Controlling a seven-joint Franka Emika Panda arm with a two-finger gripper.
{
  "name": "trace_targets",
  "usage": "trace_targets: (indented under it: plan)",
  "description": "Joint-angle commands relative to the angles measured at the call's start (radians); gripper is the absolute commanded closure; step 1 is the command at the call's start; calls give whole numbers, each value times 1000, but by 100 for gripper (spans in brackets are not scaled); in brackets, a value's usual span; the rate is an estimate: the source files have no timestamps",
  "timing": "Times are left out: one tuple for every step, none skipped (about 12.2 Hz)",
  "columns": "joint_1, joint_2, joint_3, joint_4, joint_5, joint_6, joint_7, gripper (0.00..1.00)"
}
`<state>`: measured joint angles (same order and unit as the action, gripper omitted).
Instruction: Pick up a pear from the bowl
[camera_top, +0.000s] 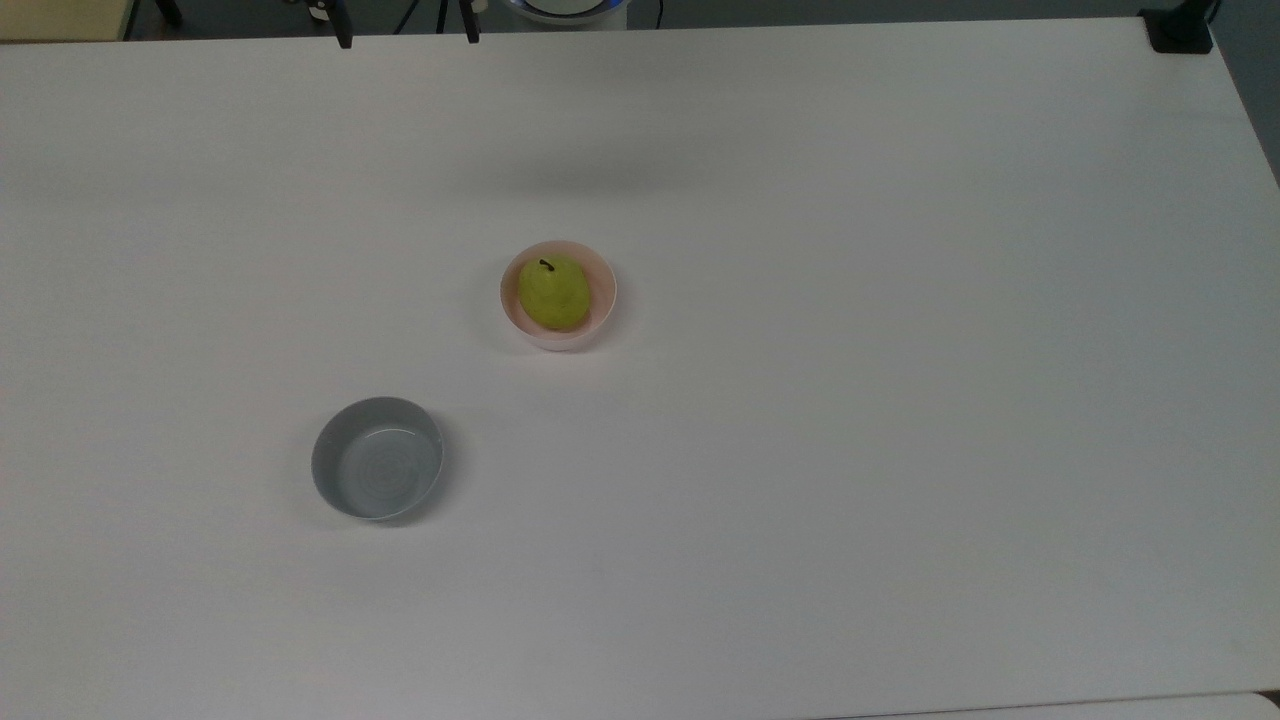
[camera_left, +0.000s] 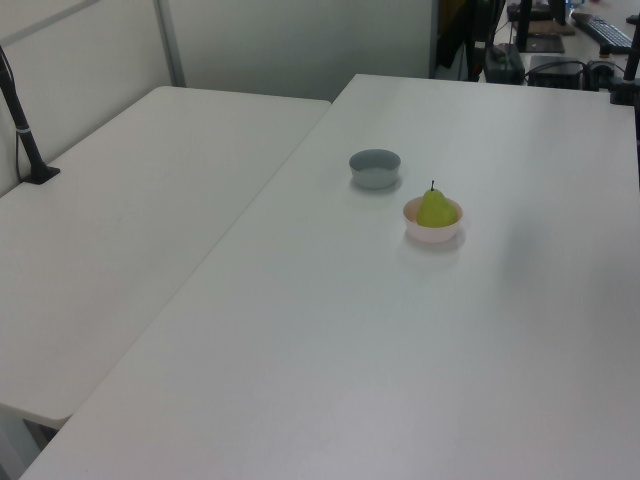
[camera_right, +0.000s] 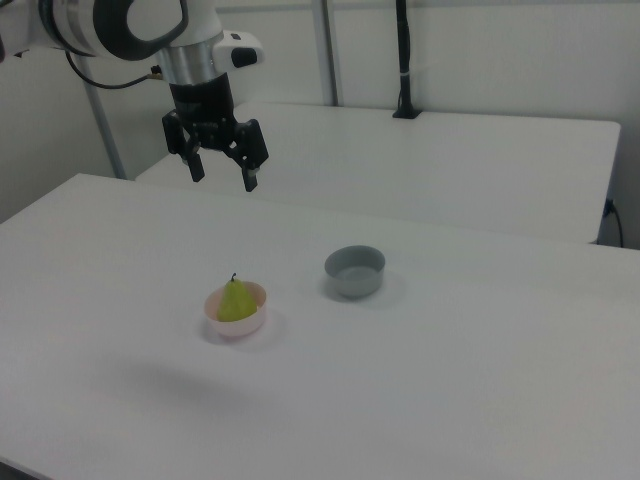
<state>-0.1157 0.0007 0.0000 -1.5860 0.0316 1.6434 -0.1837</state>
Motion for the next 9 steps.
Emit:
trace_targets:
  plan:
    - [16, -13, -14, -25, 13, 27, -8, 0]
    - [16, -15, -14, -25, 13, 26, -8, 0]
    - [16, -15, -14, -25, 13, 26, -8, 0]
    - [16, -15, -14, -25, 13, 26, -8, 0]
    - [16, -15, -14, -25, 13, 26, -8, 0]
    - [16, -15, -14, -25, 13, 26, -8, 0]
    - [16, -15, -14, -25, 13, 26, -8, 0]
    - [16, -15, -14, -25, 13, 26, -13, 0]
    - [16, -13, -14, -25, 14, 27, -22, 0]
